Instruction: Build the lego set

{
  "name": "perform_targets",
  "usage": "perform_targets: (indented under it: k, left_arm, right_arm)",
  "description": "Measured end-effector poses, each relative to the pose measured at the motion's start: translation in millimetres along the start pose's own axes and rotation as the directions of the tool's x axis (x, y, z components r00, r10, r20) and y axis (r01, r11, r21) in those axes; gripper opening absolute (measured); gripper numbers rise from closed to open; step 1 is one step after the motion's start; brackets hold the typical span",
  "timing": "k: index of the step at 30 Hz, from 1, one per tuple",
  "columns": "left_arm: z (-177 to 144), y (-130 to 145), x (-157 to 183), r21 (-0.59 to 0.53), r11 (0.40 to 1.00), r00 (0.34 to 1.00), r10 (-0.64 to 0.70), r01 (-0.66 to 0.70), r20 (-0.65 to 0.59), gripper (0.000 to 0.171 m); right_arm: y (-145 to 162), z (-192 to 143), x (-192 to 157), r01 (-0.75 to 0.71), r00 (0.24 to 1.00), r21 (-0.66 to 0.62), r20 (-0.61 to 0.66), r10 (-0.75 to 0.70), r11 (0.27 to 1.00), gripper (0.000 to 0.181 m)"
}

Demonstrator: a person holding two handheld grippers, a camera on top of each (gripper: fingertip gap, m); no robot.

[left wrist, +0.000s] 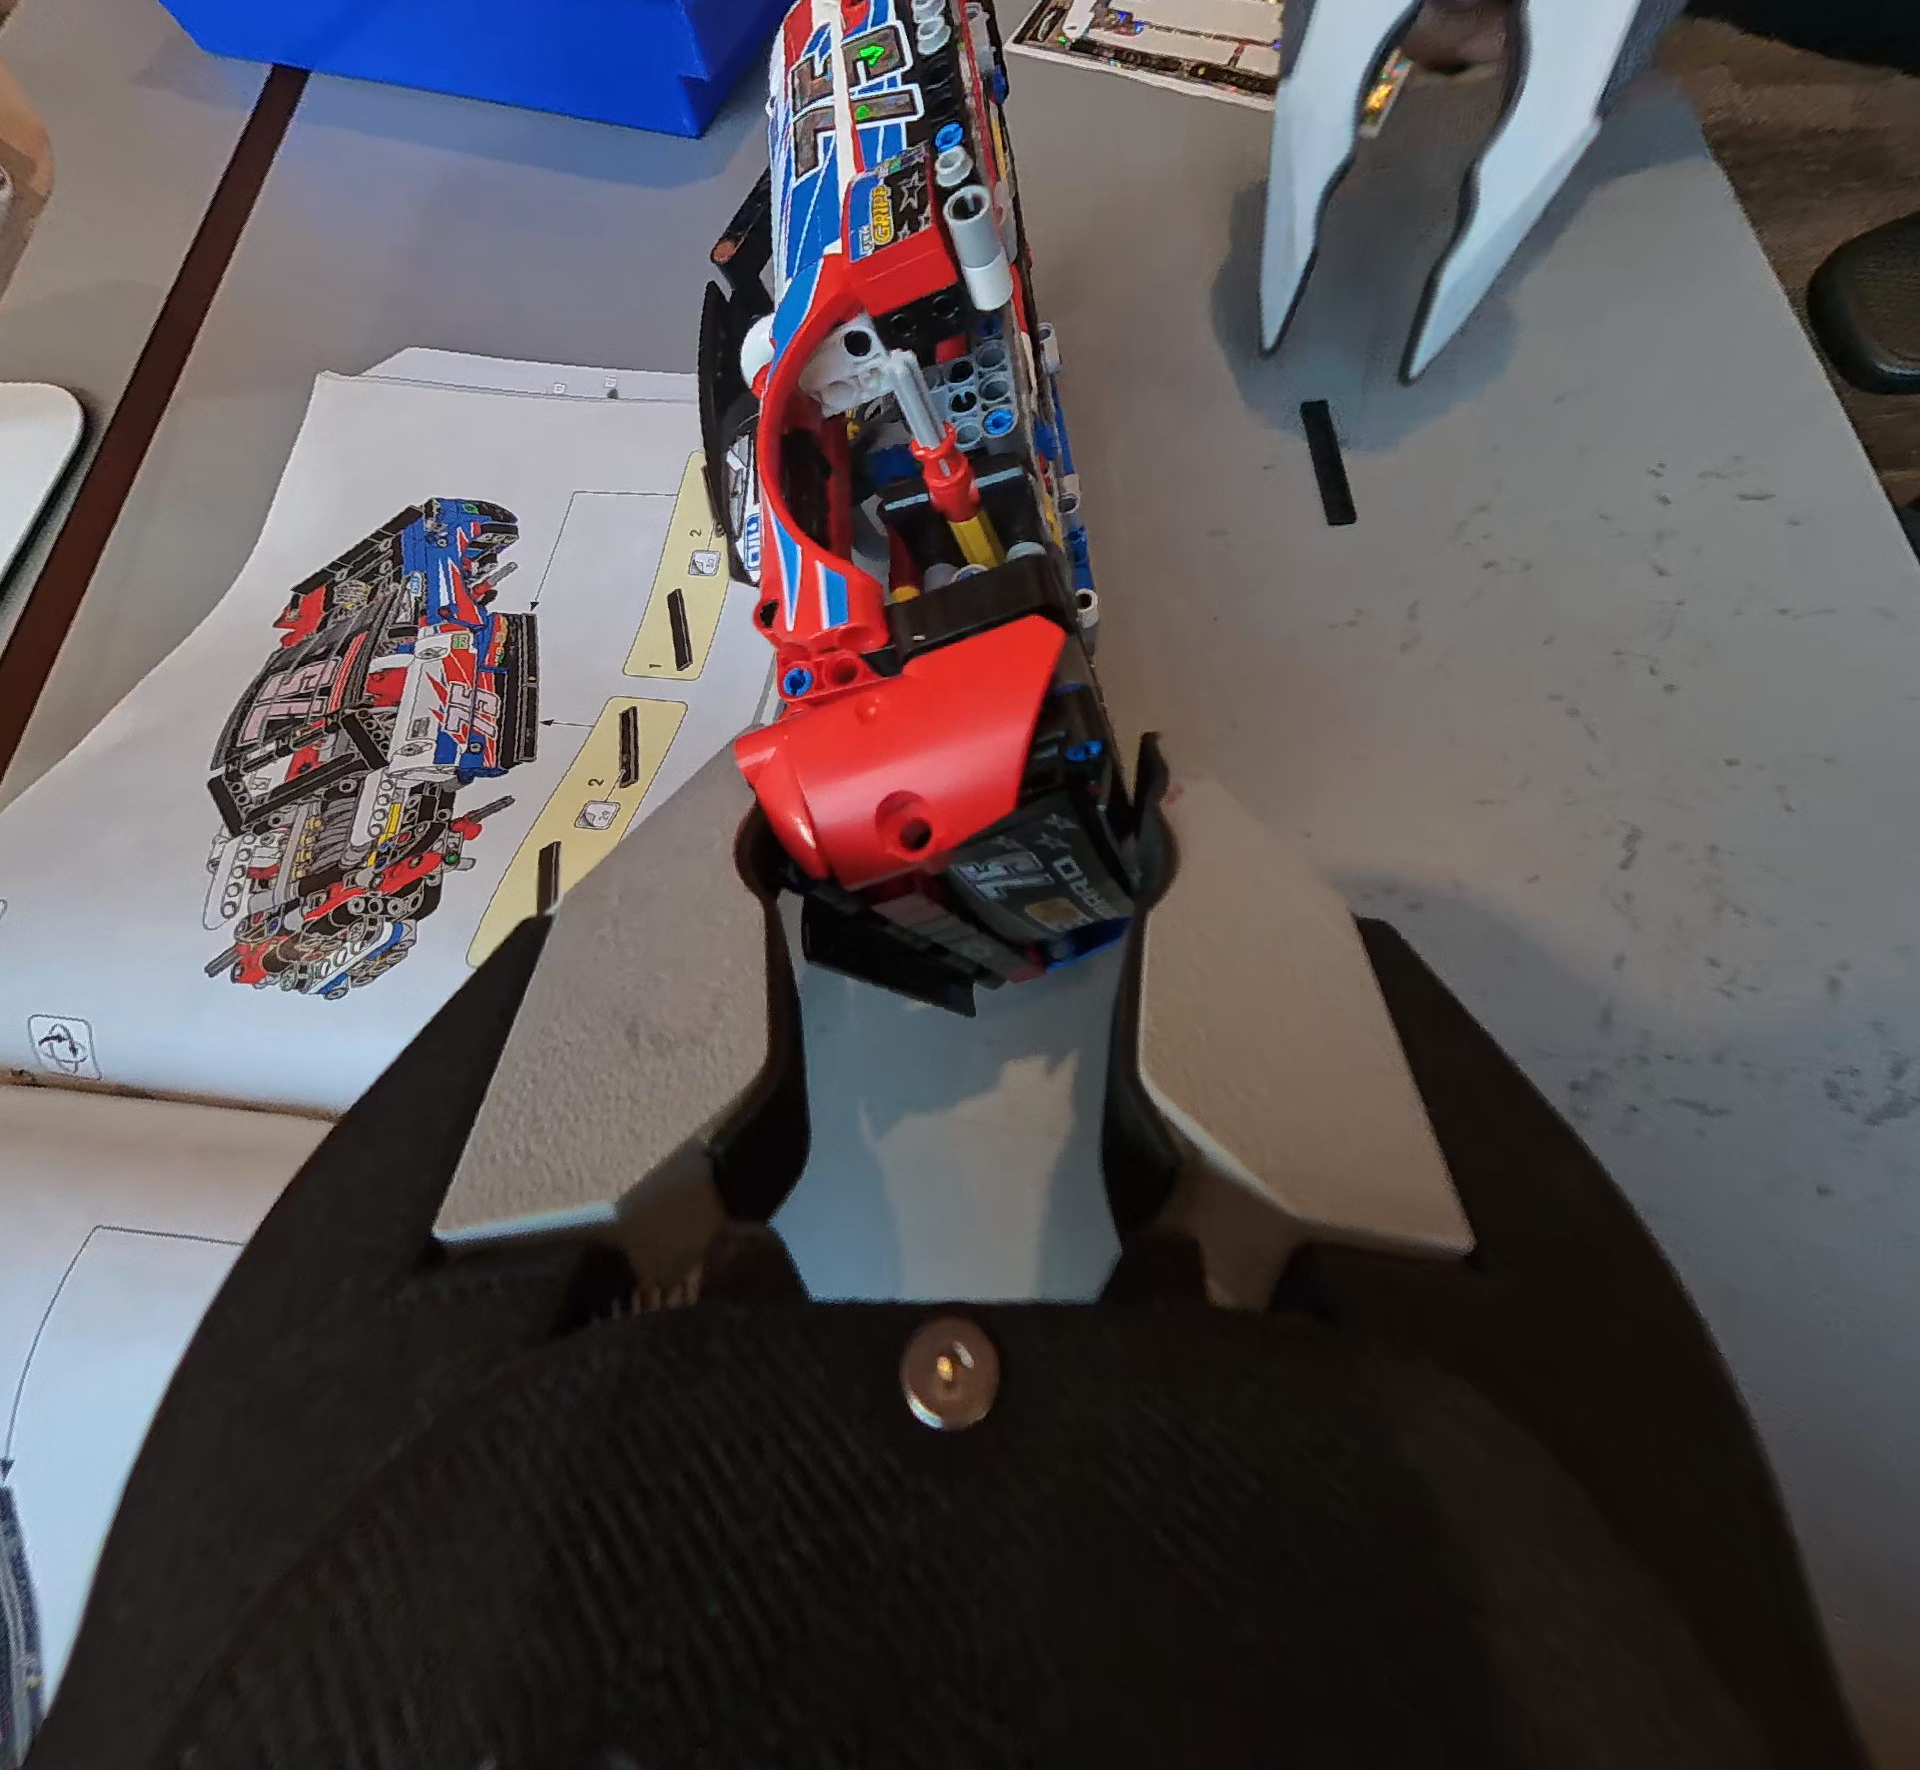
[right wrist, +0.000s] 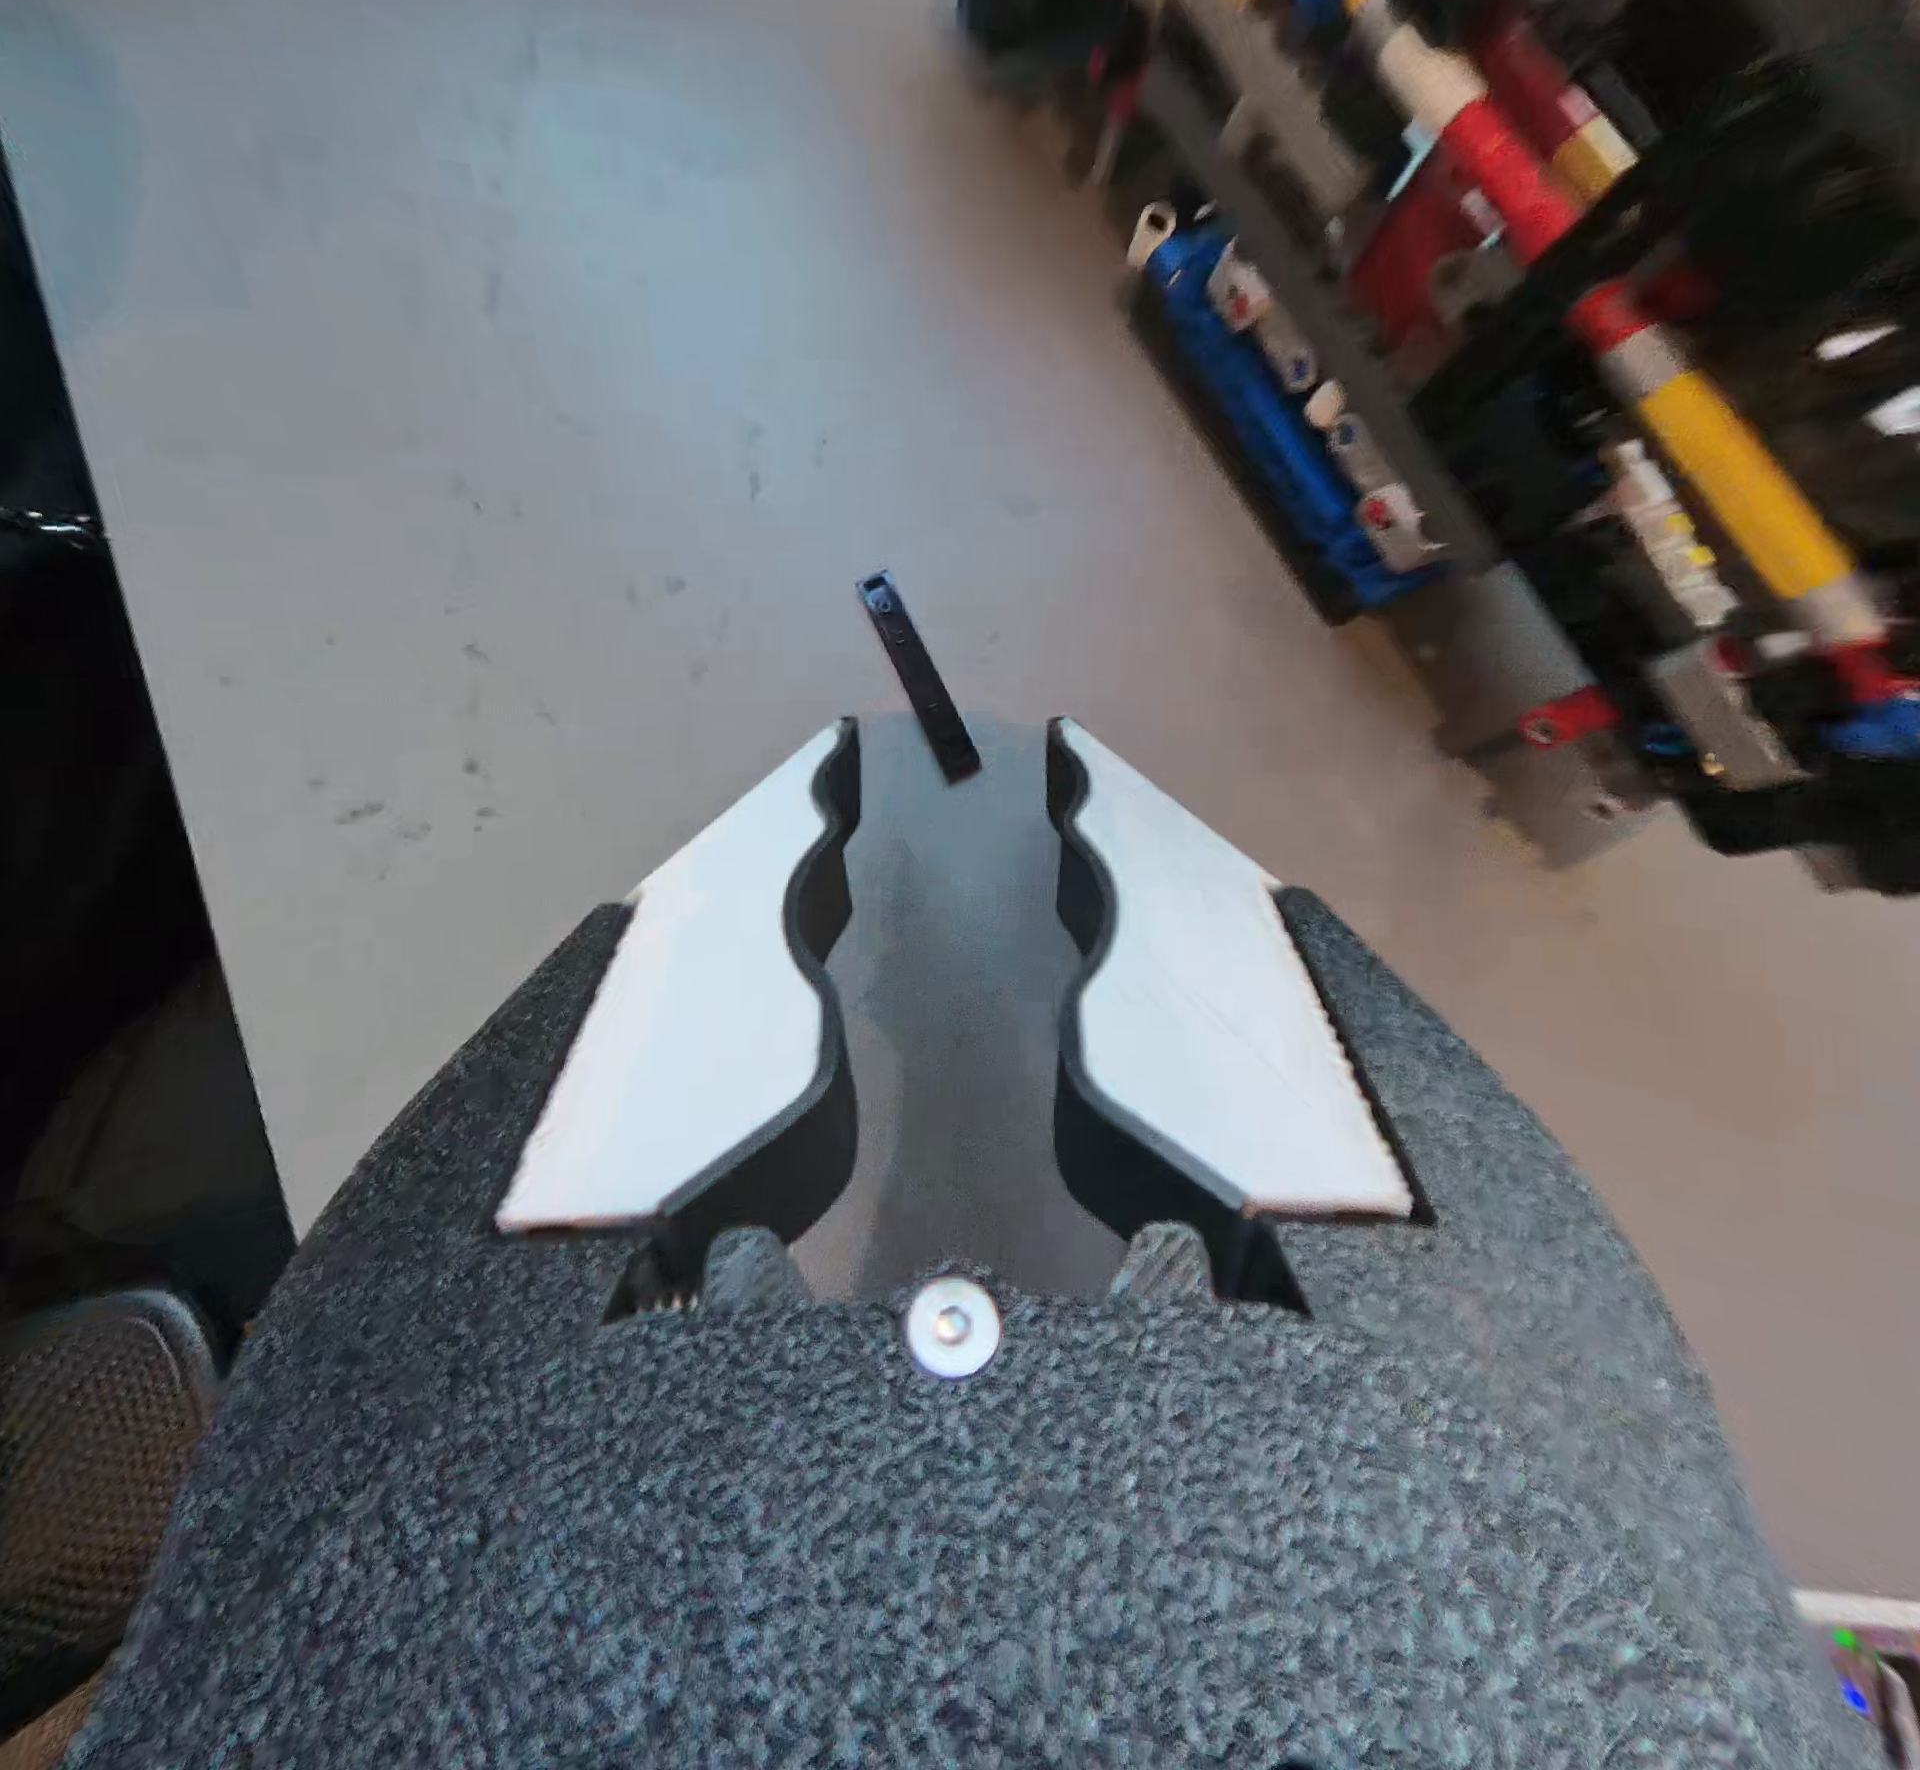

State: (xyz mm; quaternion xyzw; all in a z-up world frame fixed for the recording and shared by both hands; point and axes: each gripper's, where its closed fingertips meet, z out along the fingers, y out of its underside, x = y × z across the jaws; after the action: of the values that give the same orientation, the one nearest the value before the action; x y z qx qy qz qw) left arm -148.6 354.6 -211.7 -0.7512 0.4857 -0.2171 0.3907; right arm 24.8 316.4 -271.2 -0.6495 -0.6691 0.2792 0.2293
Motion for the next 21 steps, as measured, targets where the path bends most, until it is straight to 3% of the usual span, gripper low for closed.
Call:
perform_targets:
  k: [2, 9, 13, 21]
  left_arm:
    - [-1, -1, 1, 0.016, 1.0, 1.0, -0.004, 0.004, -0.015, 0.064]
    - [-3, 1, 4, 0.009, 1.0, 1.0, -0.003, 0.004, -0.026, 0.063]
    - [-3, 0, 4, 0.016, 1.0, 1.0, -0.014, 0.015, -0.014, 0.064]
    - [-1, 1, 4, -0.004, 1.0, 0.999, -0.012, 0.012, 0.039, 0.066]
  right_arm:
    - [7, 13, 2, 0.006, 1.0, -0.052, -0.001, -0.006, 0.999, 0.041]
    - [3, 21, -13, 0.068, 0.994, -0.075, 0.085, -0.062, 0.995, 0.009]
    - [4, 19, -16, 0.095, 0.995, -0.096, 0.039, -0.091, 0.991, 0.006]
    - [-8, -8, -6, -0.024, 0.998, 0.093, -0.051, 0.029, 0.995, 0.006]
